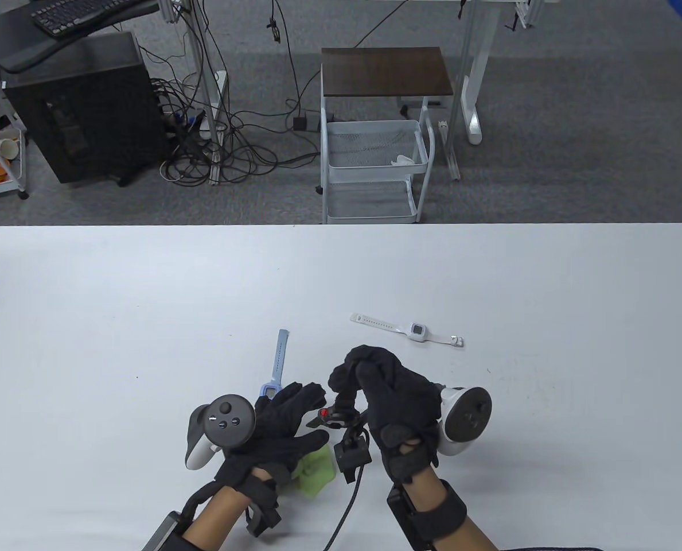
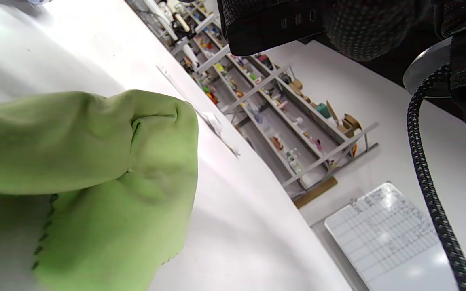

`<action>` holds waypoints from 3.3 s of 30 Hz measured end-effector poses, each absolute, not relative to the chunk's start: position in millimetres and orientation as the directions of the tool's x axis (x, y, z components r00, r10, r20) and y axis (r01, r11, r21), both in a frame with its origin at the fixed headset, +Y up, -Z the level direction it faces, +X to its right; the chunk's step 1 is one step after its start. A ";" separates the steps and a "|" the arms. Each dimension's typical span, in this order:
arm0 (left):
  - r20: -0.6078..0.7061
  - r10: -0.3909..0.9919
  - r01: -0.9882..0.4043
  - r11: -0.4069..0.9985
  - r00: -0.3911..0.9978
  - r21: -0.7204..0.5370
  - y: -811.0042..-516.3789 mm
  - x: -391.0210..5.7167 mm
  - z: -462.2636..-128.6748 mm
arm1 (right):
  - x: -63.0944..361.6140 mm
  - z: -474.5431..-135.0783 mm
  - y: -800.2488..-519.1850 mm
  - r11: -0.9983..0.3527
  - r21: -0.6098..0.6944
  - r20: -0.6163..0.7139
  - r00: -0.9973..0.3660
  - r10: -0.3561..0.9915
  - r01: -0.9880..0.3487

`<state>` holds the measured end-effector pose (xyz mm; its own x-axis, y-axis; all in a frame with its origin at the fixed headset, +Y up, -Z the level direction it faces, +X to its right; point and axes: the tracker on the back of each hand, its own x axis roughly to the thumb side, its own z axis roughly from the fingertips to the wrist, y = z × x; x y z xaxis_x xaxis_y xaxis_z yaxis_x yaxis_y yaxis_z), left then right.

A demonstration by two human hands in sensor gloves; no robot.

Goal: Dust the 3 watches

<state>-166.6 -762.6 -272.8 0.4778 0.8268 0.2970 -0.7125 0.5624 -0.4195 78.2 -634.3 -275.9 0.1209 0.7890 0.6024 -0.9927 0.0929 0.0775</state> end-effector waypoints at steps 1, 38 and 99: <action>0.297 0.825 -0.713 0.565 0.480 -0.416 -762.6 -166.7 -272.9 | 78.2 -275.8 -634.0 0.098 0.079 0.601 0.126 0.790 -0.992; 0.319 0.843 -0.747 0.534 0.432 -0.398 -753.0 -175.7 -270.0 | 111.6 -287.6 -637.5 0.206 -0.114 0.641 0.086 0.762 -0.972; 0.472 0.797 -0.925 0.292 0.376 0.245 -674.6 -296.6 -241.7 | -11.7 -261.5 -756.3 -0.560 0.654 0.377 -0.423 0.824 -0.509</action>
